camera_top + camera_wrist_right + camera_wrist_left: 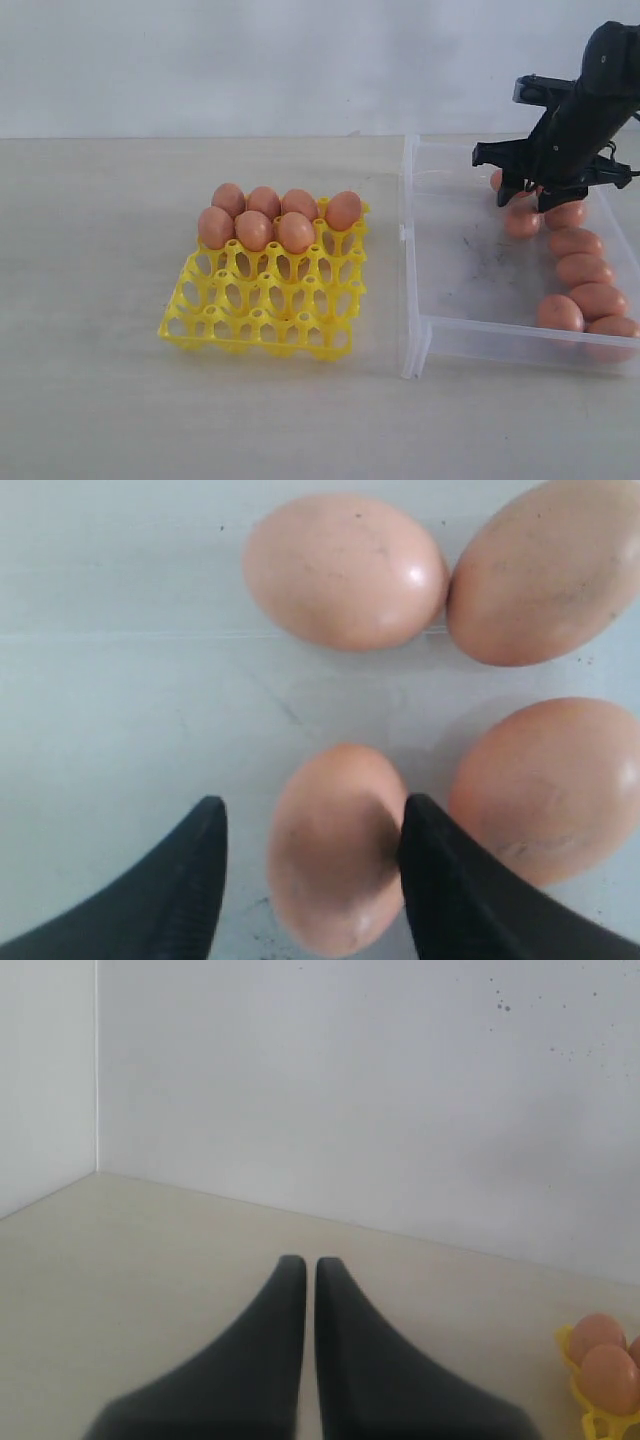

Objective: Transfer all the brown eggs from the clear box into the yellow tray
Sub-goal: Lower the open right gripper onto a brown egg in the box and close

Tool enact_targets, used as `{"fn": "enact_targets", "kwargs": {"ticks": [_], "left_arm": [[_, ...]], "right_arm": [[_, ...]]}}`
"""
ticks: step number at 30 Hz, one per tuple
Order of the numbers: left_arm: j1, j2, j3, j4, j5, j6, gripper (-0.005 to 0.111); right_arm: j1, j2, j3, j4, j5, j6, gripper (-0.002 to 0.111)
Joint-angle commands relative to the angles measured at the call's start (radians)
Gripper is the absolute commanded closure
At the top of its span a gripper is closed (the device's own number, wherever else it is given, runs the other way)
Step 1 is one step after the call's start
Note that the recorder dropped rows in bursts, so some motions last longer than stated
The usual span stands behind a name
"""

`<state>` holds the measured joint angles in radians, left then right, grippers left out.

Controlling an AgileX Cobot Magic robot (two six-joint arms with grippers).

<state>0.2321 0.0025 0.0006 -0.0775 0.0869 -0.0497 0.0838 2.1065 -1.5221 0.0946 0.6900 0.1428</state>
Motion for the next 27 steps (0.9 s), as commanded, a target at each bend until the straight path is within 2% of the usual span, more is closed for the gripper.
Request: {"fn": "enact_targets", "kwargs": {"ticks": [1, 13, 17, 27], "left_arm": [[0.002, -0.002, -0.001, -0.009, -0.011, -0.009, 0.103], [0.002, -0.002, -0.001, -0.009, -0.011, -0.009, 0.103], [0.002, -0.002, -0.001, -0.009, -0.011, -0.009, 0.103], [0.002, -0.002, -0.001, -0.009, -0.011, -0.009, 0.103]], "right_arm": [[-0.004, -0.001, -0.006, -0.001, -0.014, 0.015, 0.064], [-0.004, -0.001, -0.006, -0.029, -0.014, 0.073, 0.063], [-0.004, -0.001, -0.006, -0.029, -0.016, 0.087, 0.048], [-0.004, 0.071, -0.006, -0.100, -0.022, 0.161, 0.052]]}}
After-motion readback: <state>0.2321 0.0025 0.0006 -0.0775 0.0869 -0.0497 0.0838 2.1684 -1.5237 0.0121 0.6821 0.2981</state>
